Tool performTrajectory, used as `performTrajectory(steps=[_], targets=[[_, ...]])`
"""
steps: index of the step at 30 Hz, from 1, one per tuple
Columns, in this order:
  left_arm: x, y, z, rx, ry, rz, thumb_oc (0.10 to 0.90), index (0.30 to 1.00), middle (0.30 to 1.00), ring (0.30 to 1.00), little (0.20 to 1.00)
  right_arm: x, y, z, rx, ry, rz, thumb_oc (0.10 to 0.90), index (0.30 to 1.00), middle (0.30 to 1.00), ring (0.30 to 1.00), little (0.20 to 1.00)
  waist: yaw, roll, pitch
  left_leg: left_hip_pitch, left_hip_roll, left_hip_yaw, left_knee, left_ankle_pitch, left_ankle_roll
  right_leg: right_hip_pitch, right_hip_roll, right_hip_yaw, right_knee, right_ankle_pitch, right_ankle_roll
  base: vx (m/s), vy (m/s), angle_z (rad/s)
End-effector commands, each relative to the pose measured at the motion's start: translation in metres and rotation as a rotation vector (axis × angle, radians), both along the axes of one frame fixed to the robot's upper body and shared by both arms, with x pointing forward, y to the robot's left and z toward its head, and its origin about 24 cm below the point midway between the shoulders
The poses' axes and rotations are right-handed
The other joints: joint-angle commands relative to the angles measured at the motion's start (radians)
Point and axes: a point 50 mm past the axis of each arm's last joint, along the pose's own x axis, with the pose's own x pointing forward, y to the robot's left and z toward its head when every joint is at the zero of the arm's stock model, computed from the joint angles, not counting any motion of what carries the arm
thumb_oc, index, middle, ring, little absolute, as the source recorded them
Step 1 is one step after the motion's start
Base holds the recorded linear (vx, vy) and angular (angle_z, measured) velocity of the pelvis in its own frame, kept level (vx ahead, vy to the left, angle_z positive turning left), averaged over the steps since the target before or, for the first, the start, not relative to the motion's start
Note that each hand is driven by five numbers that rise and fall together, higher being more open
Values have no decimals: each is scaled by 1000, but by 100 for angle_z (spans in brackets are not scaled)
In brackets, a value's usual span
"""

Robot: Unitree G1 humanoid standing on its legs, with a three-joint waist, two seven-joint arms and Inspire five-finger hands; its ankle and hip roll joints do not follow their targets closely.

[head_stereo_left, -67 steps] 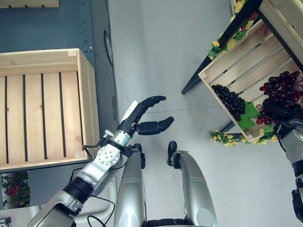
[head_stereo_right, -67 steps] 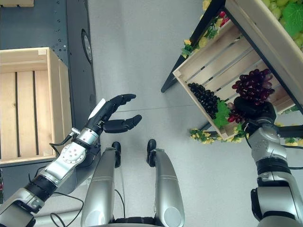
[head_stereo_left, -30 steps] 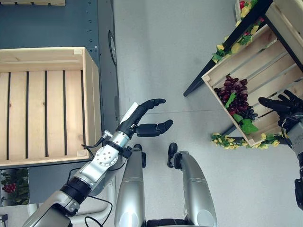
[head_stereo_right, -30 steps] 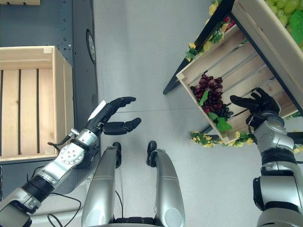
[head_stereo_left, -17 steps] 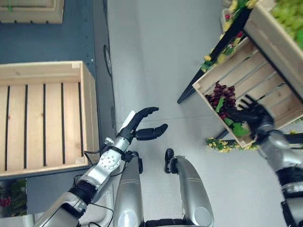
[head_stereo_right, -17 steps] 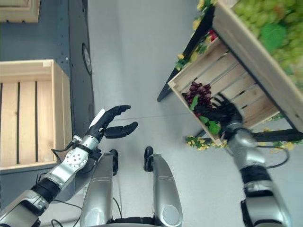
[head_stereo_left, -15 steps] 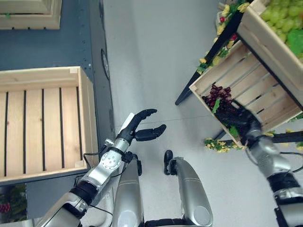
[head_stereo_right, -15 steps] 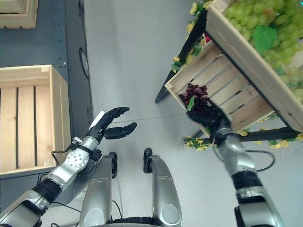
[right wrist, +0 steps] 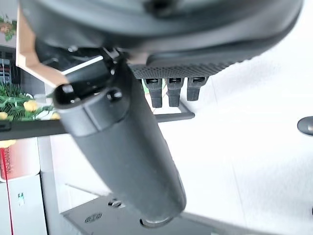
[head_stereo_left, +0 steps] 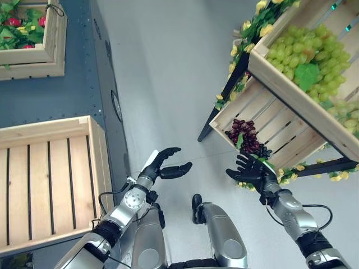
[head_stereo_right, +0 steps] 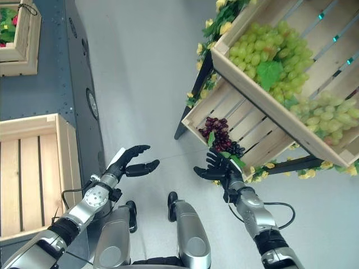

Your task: Pick up the fruits from the basket on one side to the basket on the other side

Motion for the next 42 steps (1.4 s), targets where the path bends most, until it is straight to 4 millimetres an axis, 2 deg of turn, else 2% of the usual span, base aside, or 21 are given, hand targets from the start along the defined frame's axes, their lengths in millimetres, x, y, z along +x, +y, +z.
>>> performTrajectory(steps=[1,4,5,11,14,15,17,18,19,22,23,25,27,30,36,42], targets=[[-15,-28,-10,-87,-16,-68,800,900,900,900,900,1,3,9,-21,-100,53,800,900,900,900,900,0,46,-173,127,-54,72,-181,-1,33,111,22,-2,-74,-15,-19,99,26,-13],[-30,-29,-32,-97,66,-43,800,900,900,900,900,-17,17,-19,-11,13,89,800,900,900,900,900,-6,55,-237,205,-69,63,-326,57,20,188,35,15,-207,24,-14,127,24,-14],[-30,-29,-32,-97,67,-43,800,900,900,900,900,-17,17,-19,-11,13,89,800,900,900,900,900,-6,55,-236,208,-70,63,-329,58,19,190,35,15,-208,25,-14,117,20,-3],[-59,-27,-67,-51,227,-38,800,900,900,900,900,-44,36,-61,-14,194,126,800,900,900,900,900,-3,79,-318,288,-86,35,-512,132,8,256,45,35,-357,85,-5,67,17,2],[-70,-27,-78,-36,289,-36,800,900,900,900,900,-58,43,-79,-17,283,125,800,900,900,900,900,2,93,-340,311,-87,31,-566,151,5,274,44,26,-398,98,-4,40,27,-2],[-70,-27,-78,-36,289,-36,800,900,900,900,900,-58,43,-79,-17,283,125,800,900,900,900,900,2,93,-340,311,-87,31,-567,151,5,275,44,26,-398,98,-4,37,34,-3],[-81,-27,-93,-20,376,-14,800,900,900,900,900,-74,47,-99,-37,382,121,800,900,900,900,900,9,111,-361,329,-94,15,-623,171,1,293,46,14,-444,110,-5,39,36,1],[-83,-27,-95,-18,384,-14,800,900,900,900,900,-76,46,-102,-38,395,118,800,900,900,900,900,10,114,-364,331,-96,12,-631,174,1,296,47,13,-454,113,-5,42,34,3],[-94,-28,-105,-2,438,-4,800,900,900,900,900,-87,45,-115,-33,474,91,800,900,900,900,900,16,126,-380,338,-102,0,-648,178,2,311,48,9,-486,119,-8,42,33,5],[-105,-27,-114,20,495,11,800,900,900,900,900,-99,41,-125,-47,546,57,800,900,900,900,900,18,138,-393,340,-105,-6,-646,174,7,317,46,8,-488,116,-11,43,29,4],[-116,-23,-122,23,570,56,800,900,900,900,900,-111,38,-134,-88,613,33,800,900,900,900,900,22,149,-404,342,-108,-12,-639,170,10,324,44,2,-487,110,-13,55,23,4],[-122,-20,-127,26,613,82,800,900,900,900,900,-119,34,-139,-151,648,41,800,900,900,900,900,25,155,-411,345,-111,-19,-637,167,12,331,42,-5,-491,107,-16,60,19,2],[-133,-17,-133,46,658,114,800,900,900,900,900,-132,26,-145,-305,702,80,800,900,900,900,900,32,165,-424,351,-116,-32,-638,163,15,346,39,-16,-500,103,-18,57,9,4],[-139,-17,-135,53,669,107,800,900,900,900,900,-143,19,-150,-368,759,81,800,900,900,900,900,43,172,-437,352,-121,-51,-639,161,17,356,37,-30,-505,97,-19,34,-10,8],[-135,-17,-132,31,632,99,800,900,900,900,900,-153,11,-152,-413,783,74,800,900,900,900,900,62,177,-446,350,-129,-87,-645,165,18,361,33,-55,-497,86,-20,2,-24,12],[-140,-22,-135,57,682,20,800,900,900,900,900,-154,4,-152,-443,788,-28,800,900,900,900,900,69,178,-452,351,-134,-108,-650,167,20,367,36,-68,-496,79,-22,-1,-13,18]])
